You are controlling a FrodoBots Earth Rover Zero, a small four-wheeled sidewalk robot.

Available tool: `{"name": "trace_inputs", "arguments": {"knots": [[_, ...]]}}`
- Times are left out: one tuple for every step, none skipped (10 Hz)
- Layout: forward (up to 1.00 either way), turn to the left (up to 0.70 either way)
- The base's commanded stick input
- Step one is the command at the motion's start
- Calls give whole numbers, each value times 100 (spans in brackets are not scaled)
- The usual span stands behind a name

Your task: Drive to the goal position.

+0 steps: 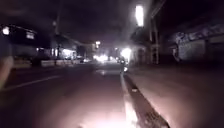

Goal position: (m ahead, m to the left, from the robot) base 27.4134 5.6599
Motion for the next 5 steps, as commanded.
{"name": "trace_inputs", "arguments": {"knots": [[100,0],[100,0],[100,0],[100,0],[100,0]]}}
